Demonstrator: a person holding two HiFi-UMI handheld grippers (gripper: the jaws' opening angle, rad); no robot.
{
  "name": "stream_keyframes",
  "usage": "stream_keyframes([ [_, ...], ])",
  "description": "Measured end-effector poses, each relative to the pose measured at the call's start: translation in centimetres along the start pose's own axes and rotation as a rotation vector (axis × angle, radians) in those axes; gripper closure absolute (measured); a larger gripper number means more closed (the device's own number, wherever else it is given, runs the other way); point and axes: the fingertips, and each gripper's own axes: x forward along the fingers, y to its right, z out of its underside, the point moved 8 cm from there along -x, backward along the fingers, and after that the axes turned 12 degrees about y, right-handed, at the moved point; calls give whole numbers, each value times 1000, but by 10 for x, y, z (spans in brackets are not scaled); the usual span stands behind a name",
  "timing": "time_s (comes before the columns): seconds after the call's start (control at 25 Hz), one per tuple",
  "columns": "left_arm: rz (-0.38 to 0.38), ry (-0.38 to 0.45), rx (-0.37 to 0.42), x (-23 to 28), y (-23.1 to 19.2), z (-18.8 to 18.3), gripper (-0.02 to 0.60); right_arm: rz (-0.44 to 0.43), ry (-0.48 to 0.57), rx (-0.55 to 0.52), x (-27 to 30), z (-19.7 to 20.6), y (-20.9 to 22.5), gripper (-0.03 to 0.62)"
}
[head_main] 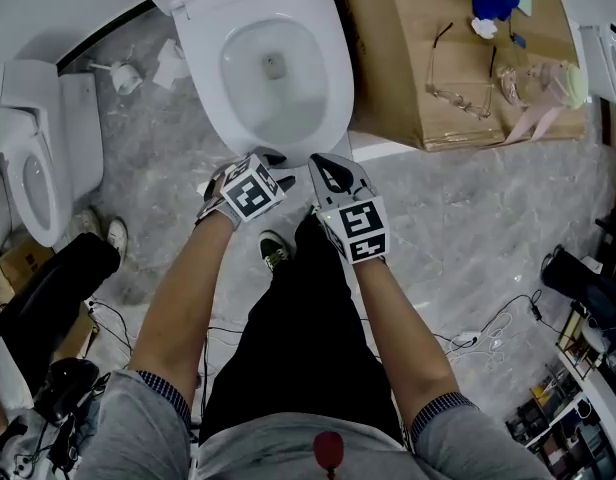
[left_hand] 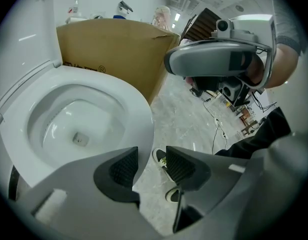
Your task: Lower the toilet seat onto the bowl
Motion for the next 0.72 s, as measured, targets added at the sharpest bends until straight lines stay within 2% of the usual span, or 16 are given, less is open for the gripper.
stream_keyframes([
  [0.72,12,-26,-41,22,-8,14,383,0,-6,10,5,10,1,579],
])
